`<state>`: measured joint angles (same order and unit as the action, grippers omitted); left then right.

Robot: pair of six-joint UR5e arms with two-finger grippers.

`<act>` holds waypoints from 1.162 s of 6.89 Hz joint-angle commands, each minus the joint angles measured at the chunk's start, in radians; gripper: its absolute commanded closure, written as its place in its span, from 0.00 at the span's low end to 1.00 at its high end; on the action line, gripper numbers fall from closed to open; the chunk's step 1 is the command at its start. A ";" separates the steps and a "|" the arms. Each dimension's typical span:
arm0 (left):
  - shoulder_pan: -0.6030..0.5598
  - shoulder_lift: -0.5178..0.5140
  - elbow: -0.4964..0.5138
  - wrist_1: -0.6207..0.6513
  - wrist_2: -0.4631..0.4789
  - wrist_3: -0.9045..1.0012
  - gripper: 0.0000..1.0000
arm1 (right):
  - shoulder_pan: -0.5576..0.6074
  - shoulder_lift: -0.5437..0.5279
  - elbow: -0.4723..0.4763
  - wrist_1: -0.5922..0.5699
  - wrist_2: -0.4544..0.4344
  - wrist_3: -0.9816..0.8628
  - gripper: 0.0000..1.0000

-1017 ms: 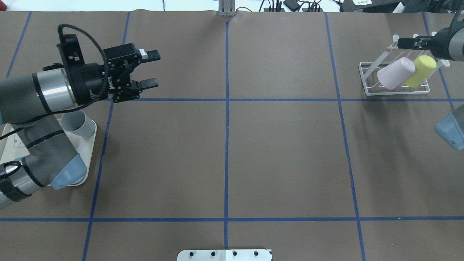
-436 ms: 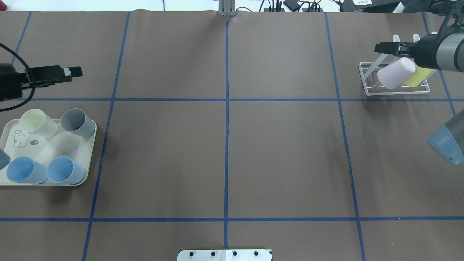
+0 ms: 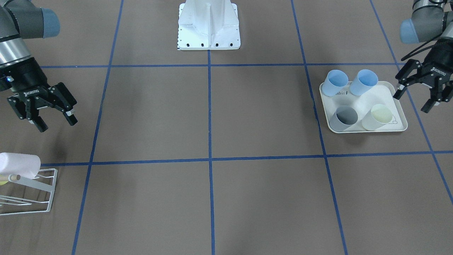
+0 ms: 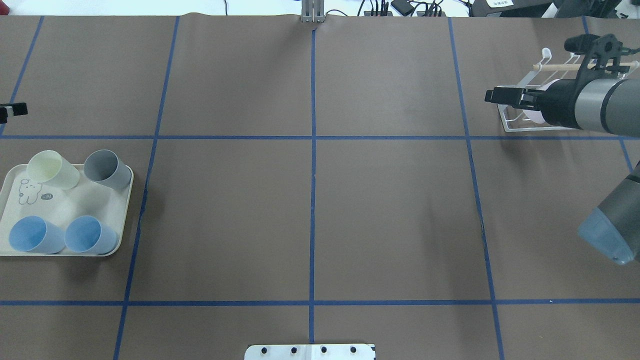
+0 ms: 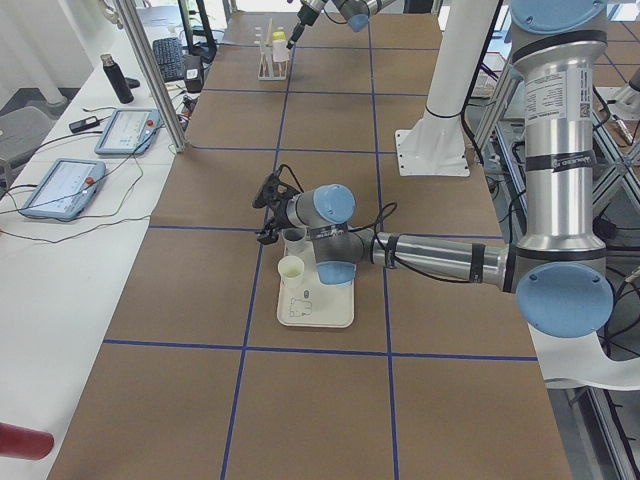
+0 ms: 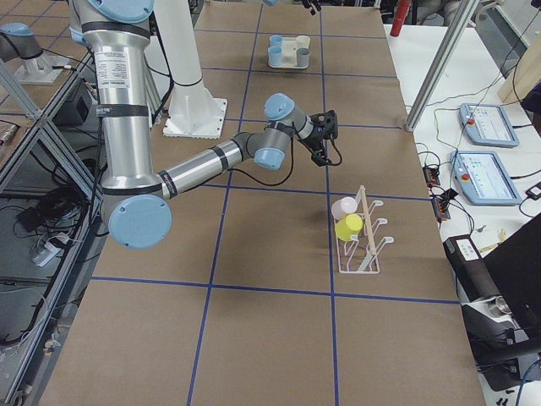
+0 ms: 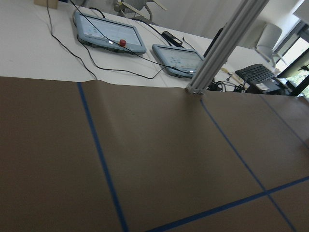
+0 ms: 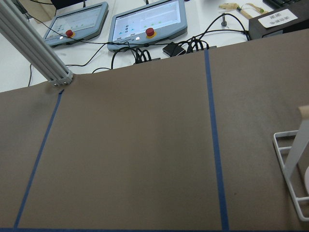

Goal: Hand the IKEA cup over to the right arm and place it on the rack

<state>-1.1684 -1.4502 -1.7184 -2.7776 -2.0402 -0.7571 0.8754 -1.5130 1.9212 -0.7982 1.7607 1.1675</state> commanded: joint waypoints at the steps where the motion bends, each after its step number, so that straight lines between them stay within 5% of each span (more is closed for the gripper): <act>1: -0.011 -0.015 0.005 0.279 0.000 0.167 0.00 | -0.062 -0.001 0.013 0.001 -0.058 0.032 0.00; 8: 0.048 -0.053 0.109 0.379 -0.107 0.084 0.07 | -0.110 0.004 -0.005 0.002 -0.144 0.031 0.00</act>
<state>-1.1500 -1.5010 -1.6185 -2.3994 -2.1306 -0.6686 0.7721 -1.5097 1.9185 -0.7973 1.6251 1.1974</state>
